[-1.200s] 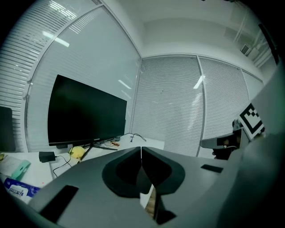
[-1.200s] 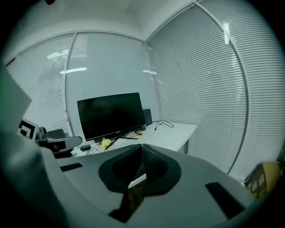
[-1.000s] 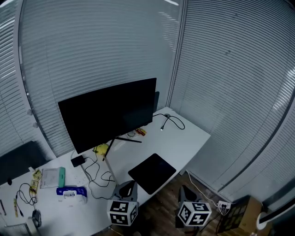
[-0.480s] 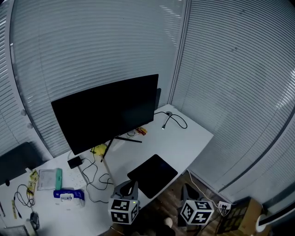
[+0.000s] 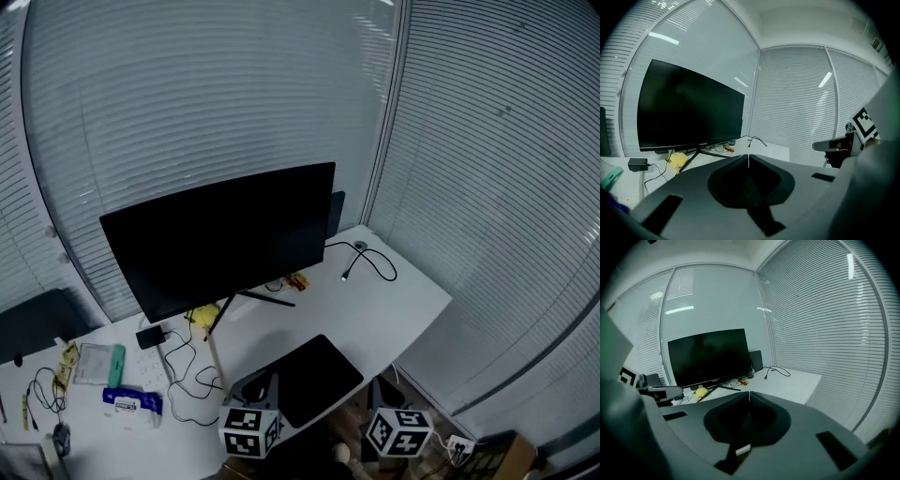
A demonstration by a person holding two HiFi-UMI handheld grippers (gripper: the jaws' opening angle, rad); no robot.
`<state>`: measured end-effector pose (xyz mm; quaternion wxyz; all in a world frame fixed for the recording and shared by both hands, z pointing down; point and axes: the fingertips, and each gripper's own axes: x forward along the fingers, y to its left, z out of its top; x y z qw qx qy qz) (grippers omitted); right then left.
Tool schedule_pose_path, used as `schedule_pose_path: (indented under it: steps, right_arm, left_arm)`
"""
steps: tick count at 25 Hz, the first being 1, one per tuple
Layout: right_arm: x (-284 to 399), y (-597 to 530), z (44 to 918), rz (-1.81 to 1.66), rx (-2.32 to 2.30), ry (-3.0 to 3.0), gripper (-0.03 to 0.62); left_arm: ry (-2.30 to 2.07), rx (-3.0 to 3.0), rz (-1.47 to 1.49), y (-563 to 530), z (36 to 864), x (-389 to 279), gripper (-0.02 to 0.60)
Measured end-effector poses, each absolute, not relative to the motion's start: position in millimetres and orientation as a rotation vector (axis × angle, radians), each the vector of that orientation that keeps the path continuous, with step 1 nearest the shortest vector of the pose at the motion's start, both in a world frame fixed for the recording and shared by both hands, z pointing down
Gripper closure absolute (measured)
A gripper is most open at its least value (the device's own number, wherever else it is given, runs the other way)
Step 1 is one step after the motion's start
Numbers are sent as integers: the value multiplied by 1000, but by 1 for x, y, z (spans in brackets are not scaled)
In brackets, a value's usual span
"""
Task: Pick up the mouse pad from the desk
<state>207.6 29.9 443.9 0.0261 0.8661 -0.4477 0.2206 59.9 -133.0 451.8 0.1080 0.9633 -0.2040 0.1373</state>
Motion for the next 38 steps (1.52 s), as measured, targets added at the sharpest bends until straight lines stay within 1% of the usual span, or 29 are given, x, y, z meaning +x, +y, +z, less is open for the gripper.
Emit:
schedule_pose_path:
  steps: [8, 20, 28, 38]
  right_arm:
    - [269, 6, 449, 708, 2607, -1490, 560]
    - [326, -41, 452, 735, 2407, -1707, 560]
    - [346, -83, 458, 727, 2216, -1893, 560]
    - [330, -135, 484, 776, 2012, -2019, 560]
  left_arm:
    - [-715, 2820, 427, -141, 451, 105, 560]
    - [-988, 2699, 411, -161, 446, 129, 560]
    - [-1239, 2556, 396, -162, 455, 120, 560]
    - [-1442, 2369, 441, -164, 481, 80, 560]
